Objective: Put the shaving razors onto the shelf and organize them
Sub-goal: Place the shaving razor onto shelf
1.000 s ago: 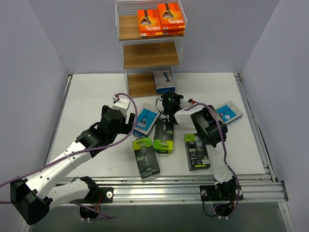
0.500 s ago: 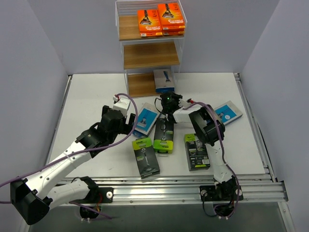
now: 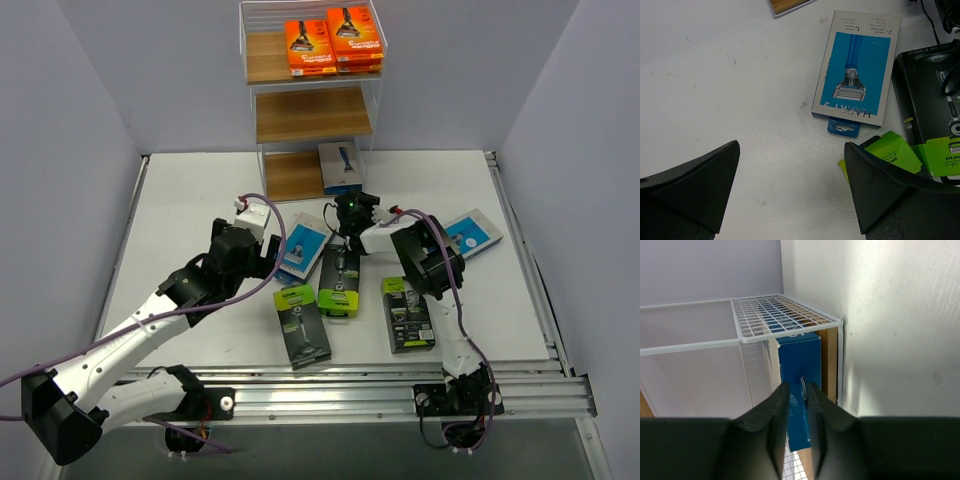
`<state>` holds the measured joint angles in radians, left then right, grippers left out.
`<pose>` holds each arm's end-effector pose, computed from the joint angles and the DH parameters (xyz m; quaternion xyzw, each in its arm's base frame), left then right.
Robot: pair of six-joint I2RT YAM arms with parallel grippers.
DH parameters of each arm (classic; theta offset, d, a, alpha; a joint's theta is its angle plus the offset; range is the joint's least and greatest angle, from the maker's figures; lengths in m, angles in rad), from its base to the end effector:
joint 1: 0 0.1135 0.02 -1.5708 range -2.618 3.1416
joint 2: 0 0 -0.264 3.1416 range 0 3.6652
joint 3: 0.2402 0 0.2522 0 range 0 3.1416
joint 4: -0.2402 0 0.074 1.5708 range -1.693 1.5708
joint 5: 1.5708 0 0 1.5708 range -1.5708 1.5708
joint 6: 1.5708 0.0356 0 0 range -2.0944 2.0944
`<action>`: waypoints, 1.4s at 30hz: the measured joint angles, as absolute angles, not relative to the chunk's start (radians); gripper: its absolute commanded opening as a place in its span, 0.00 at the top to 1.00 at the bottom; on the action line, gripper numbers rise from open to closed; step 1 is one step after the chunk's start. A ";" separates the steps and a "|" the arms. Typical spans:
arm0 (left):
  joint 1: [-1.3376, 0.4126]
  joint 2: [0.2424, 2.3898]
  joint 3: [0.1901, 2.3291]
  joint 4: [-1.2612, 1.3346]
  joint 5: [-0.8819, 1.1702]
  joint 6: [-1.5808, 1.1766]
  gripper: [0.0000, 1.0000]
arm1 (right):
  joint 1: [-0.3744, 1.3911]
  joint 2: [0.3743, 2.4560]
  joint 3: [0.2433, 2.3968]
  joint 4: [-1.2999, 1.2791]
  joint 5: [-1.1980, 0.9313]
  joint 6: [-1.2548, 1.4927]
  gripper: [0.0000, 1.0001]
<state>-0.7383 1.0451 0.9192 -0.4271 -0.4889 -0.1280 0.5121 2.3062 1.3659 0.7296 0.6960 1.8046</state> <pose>0.1797 -0.1409 0.3152 0.1421 0.8436 -0.0066 0.5178 0.4375 0.2197 0.1256 0.6114 0.4544 0.4353 0.4799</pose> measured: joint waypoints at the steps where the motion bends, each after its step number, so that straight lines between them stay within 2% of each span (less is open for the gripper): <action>1: -0.738 1.045 0.919 -0.427 -0.489 -0.128 0.06 | 0.511 2.306 1.366 0.730 0.694 1.805 0.79; 15: -0.738 1.034 0.919 -0.430 -0.490 -0.128 0.06 | 0.505 2.306 1.366 0.741 0.662 1.789 0.58; 23: -0.738 1.018 0.919 -0.431 -0.490 -0.128 0.06 | 0.505 2.306 1.367 0.740 0.648 1.782 0.51; 26: -0.738 1.013 0.919 -0.431 -0.491 -0.128 0.06 | 0.505 2.306 1.367 0.740 0.646 1.779 0.46; 32: -0.739 1.003 0.919 -0.432 -0.493 -0.128 0.06 | 0.505 2.288 1.367 0.701 0.639 1.762 0.22; 33: -0.739 1.002 0.919 -0.432 -0.493 -0.128 0.06 | 0.505 2.280 1.366 0.690 0.638 1.760 0.16; 42: -0.739 0.998 0.919 -0.434 -0.504 -0.128 0.06 | 0.505 2.181 1.324 0.673 0.626 1.746 0.12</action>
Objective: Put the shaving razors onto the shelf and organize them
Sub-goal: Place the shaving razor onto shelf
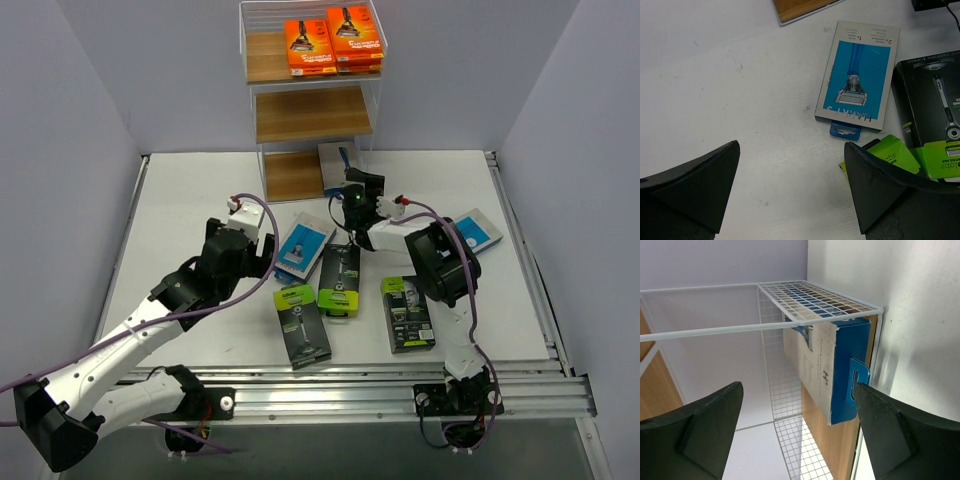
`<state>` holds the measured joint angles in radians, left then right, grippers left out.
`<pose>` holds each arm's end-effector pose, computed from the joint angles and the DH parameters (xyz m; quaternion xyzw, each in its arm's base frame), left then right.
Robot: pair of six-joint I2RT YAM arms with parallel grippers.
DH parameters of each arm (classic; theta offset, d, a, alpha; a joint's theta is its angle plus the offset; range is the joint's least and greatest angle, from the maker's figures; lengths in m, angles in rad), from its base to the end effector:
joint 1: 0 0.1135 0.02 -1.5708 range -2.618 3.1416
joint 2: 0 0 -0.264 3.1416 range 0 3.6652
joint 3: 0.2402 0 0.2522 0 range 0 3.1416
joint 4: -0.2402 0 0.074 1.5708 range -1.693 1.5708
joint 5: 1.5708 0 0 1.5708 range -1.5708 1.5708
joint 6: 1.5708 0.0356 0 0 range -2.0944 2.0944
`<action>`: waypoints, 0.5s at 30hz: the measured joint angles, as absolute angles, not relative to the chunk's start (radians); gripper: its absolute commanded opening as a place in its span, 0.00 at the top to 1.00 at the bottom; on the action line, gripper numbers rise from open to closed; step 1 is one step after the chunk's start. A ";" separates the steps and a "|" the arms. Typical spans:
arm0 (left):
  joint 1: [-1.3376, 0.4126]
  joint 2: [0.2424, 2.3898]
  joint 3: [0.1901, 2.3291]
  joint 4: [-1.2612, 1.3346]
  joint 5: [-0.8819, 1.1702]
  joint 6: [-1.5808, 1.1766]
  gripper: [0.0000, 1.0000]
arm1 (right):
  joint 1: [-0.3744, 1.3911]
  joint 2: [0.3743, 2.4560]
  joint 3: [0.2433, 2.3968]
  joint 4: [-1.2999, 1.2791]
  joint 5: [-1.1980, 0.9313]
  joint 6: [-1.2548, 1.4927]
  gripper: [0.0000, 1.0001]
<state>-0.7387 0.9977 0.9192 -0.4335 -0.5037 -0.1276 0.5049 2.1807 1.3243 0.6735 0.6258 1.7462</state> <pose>0.1723 -0.1337 0.3244 0.1314 0.8350 -0.0101 0.5342 0.4286 0.2130 0.1654 0.5855 0.4805 0.4473 0.4756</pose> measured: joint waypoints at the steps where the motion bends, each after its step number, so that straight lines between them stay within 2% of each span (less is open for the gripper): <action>1: -0.739 0.998 0.919 -0.434 -0.505 -0.128 0.06 | 0.505 2.167 1.313 0.673 0.624 1.744 0.12; 9: -0.739 0.997 0.919 -0.435 -0.520 -0.127 0.06 | 0.504 2.000 1.157 0.680 0.579 1.674 0.13; 15: -0.738 0.994 0.919 -0.436 -0.545 -0.119 0.06 | 0.464 1.843 1.047 0.698 0.367 1.480 0.14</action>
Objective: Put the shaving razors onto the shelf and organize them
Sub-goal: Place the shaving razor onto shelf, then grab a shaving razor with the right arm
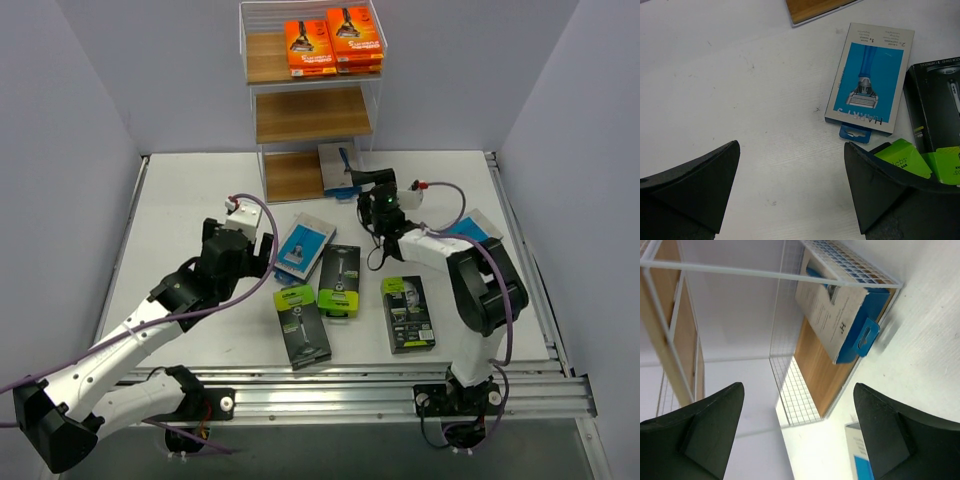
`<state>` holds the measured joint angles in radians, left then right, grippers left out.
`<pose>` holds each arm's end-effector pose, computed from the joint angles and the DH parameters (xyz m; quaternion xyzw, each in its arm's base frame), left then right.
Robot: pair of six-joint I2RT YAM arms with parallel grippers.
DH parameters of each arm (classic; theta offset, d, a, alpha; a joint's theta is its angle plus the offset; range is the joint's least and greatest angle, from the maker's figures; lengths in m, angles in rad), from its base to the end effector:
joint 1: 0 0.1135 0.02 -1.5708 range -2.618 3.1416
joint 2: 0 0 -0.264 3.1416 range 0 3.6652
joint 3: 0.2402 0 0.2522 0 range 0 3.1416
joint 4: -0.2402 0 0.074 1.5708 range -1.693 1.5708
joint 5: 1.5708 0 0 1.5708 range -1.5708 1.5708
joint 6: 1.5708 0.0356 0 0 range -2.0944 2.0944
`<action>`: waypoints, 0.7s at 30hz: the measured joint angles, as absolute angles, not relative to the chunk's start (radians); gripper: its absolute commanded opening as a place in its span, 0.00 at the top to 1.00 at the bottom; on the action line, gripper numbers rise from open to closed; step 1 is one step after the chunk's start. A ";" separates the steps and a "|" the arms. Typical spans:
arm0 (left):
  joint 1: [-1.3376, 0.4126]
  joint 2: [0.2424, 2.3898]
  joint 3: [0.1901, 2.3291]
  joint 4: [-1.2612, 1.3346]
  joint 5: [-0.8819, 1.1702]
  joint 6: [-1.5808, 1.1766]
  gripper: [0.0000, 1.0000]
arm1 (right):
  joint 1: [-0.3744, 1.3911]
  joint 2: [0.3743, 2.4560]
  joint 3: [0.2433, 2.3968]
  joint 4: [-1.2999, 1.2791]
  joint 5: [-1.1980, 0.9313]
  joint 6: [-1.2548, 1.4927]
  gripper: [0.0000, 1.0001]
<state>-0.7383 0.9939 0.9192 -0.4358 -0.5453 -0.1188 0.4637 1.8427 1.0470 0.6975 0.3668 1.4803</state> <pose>0.1721 -0.1316 0.3253 0.1236 0.8328 0.0089 0.5395 0.3741 0.1728 0.2243 0.4616 0.5768 0.4692 0.4838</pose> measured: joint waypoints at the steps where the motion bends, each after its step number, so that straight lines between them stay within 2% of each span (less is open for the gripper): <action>1: -0.738 0.994 0.919 -0.436 -0.551 -0.116 0.06 | 0.444 1.819 1.035 0.693 0.302 1.441 0.14; 4: -0.738 1.001 0.919 -0.435 -0.583 -0.107 0.06 | 0.366 1.759 1.031 0.628 0.104 1.276 0.14; 8: -0.738 1.023 0.919 -0.435 -0.625 -0.090 0.06 | 0.272 1.682 1.053 0.395 -0.064 1.021 0.09; 14: -0.738 1.031 0.918 -0.425 -0.659 -0.063 0.06 | 0.178 1.446 0.960 0.144 -0.159 0.736 0.06; 21: -0.739 1.040 0.918 -0.430 -0.678 -0.057 0.06 | -0.019 1.163 0.741 0.067 -0.195 0.603 0.06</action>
<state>-0.7391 1.0397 0.9176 -0.4297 -0.6781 -0.0570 -0.0193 1.1625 0.7406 0.0669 -0.1947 0.6029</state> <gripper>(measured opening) 0.942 0.939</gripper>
